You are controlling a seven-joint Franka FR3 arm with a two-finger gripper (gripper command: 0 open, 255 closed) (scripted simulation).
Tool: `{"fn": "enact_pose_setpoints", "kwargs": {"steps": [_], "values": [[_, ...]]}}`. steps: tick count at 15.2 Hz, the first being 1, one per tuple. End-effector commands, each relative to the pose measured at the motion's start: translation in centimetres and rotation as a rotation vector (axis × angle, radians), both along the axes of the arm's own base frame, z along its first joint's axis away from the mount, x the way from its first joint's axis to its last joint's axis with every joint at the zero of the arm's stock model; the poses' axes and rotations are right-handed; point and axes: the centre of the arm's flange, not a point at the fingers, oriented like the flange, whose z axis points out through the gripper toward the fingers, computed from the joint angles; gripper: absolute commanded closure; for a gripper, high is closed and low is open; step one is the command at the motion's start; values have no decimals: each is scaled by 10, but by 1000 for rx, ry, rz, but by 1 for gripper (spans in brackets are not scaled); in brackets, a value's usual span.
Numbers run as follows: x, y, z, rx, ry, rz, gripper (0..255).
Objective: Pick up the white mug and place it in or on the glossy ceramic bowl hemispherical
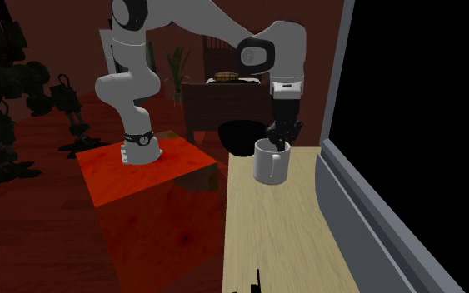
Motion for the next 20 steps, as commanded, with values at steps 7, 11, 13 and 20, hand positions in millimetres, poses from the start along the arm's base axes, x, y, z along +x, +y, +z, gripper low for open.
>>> {"fn": "enact_pose_setpoints", "kwargs": {"steps": [7, 11, 13, 20], "values": [[0, -1, 43, 0, 0, 0, 255], [0, -1, 64, 0, 0, 0, 255], [0, -1, 75, 0, 0, 0, 255], [0, -1, 112, 0, 0, 0, 255]]}}
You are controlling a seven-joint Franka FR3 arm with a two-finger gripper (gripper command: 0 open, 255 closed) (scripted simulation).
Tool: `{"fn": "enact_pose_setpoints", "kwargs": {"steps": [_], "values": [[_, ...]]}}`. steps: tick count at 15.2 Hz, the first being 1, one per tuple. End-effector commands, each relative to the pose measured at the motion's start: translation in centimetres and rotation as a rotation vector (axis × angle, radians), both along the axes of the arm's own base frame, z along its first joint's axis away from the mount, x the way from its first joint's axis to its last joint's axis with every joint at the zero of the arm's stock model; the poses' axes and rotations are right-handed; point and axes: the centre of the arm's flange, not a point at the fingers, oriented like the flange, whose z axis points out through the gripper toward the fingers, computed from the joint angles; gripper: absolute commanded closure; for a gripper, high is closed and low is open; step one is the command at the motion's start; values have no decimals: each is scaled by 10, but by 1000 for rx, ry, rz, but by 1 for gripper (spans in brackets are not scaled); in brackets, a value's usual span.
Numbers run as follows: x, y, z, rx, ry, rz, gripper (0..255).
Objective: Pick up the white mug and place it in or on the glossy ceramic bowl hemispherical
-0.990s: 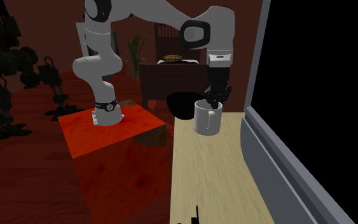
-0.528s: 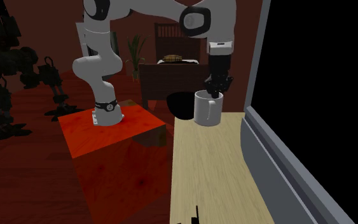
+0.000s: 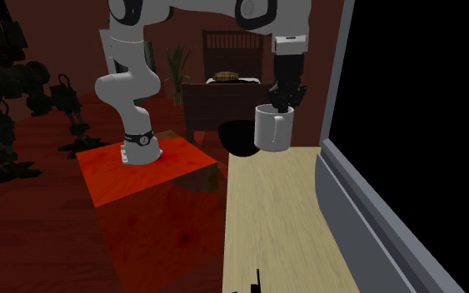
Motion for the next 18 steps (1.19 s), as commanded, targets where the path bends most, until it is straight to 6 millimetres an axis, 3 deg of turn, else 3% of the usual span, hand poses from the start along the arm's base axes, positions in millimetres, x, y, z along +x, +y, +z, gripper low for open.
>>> {"fn": "enact_pose_setpoints", "kwargs": {"steps": [1, 7, 18], "values": [[1, 0, 12, 0, 0, 0, 255], [1, 0, 40, 0, 0, 0, 255], [-137, 43, 57, 0, 0, 0, 255]]}}
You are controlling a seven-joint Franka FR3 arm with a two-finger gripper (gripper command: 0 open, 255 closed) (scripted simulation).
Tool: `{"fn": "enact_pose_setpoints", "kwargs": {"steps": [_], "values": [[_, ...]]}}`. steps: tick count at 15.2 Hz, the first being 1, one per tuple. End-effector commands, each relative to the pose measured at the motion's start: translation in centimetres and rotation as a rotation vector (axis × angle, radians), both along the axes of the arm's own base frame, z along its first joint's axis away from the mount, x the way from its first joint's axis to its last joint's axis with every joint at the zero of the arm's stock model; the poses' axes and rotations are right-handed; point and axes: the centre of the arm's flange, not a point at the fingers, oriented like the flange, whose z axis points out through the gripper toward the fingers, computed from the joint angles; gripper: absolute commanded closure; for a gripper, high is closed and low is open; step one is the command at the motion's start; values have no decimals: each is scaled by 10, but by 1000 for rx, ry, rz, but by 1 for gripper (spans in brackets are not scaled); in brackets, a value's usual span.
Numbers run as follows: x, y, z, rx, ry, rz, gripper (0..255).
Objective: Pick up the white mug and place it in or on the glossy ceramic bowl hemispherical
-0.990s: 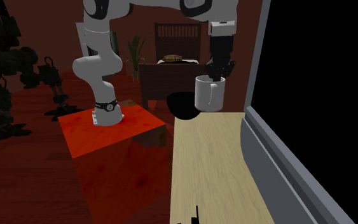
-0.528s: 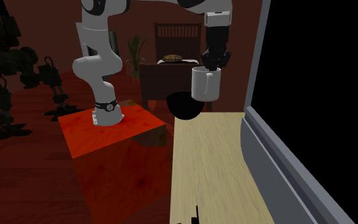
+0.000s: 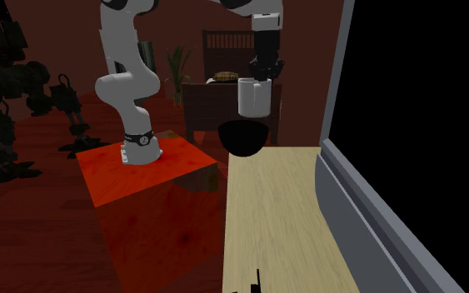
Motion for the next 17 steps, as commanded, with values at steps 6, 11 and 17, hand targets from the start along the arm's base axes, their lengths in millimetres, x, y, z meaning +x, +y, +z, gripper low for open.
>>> {"fn": "enact_pose_setpoints", "kwargs": {"steps": [6, 11, 17], "values": [[-70, 21, 0, 0, 0, -1, 255], [-70, 21, -26, 0, 0, -1, 255], [-70, 21, -58, 0, 0, -1, 255]]}}
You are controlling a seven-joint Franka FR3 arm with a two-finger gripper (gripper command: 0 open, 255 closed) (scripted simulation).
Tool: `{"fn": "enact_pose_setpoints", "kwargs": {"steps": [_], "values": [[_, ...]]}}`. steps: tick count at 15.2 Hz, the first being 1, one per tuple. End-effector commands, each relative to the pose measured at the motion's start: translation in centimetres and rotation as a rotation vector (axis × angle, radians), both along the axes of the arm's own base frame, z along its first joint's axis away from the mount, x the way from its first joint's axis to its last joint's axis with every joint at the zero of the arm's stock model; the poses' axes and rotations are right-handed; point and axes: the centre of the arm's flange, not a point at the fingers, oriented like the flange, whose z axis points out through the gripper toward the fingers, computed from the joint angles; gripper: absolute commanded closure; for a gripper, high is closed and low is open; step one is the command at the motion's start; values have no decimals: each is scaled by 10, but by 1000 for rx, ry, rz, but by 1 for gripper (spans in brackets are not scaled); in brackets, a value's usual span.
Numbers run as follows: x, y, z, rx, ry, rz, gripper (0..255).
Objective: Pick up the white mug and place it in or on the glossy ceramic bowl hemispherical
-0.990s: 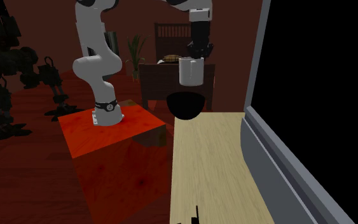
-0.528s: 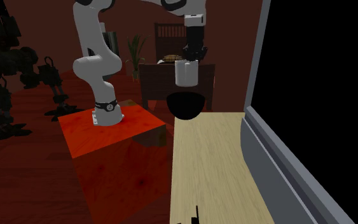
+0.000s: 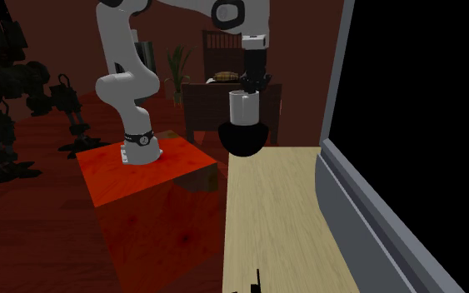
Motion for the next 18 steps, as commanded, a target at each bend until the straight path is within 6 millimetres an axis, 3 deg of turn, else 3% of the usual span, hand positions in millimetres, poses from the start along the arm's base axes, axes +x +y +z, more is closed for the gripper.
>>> {"fn": "enact_pose_setpoints", "kwargs": {"steps": [1, 5, 13, 14, 18], "values": [[0, -1, -10, 0, -1, 0, 255], [0, -1, -29, 0, -1, 0, 255], [0, -1, -29, 0, -1, 0, 255], [0, -1, -29, 0, -1, 0, 0], [0, -1, -29, 0, -1, 0, 0]]}}
